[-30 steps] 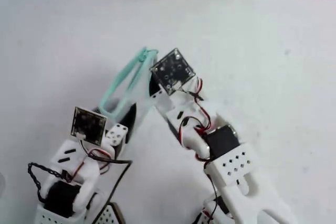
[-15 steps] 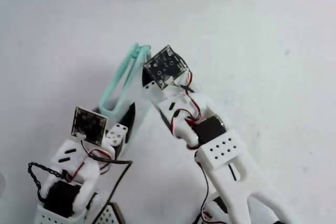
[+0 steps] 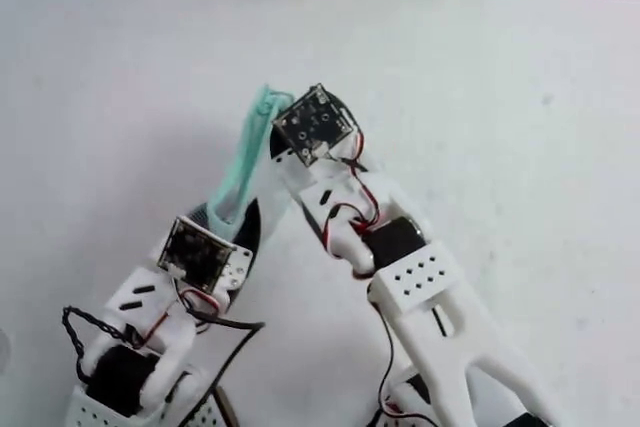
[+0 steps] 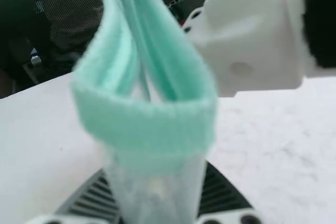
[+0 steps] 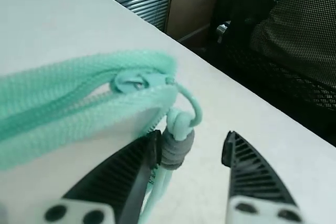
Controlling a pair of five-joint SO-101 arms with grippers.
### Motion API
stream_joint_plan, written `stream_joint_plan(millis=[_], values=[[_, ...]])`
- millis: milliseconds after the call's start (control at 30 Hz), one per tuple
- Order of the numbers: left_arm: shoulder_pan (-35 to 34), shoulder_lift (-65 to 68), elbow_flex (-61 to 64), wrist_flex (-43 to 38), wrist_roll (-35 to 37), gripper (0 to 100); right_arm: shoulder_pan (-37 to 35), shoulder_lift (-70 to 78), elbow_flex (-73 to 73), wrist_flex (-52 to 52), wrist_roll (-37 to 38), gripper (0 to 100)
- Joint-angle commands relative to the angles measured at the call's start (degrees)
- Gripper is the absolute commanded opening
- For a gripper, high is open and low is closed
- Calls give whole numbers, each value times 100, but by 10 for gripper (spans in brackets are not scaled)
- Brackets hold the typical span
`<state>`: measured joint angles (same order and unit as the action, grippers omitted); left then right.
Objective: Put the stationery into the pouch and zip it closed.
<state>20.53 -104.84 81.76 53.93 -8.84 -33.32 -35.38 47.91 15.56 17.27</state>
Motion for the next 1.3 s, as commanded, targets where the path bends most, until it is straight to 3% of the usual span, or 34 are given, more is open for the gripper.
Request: stream_joint_plan(millis=[0,233,400,733,900,1267], values=[[259,4,18,-70,-88,23,-145,242,-105,-400,53,194],[259,4,18,-70,-97,23,-101,734,-105,-1042,9,177],[259,4,0,-53,-97,23,-48,541,-158,-1367,44,14],[242,4,9,-70,-97,23,488,-66,-158,-1516,9,19],[242,4,9,-79,-97,23,462,-1138,-185,-919,9,19],[215,4,9,-44,-97,23,-523,-3169,-202,1420,53,19]])
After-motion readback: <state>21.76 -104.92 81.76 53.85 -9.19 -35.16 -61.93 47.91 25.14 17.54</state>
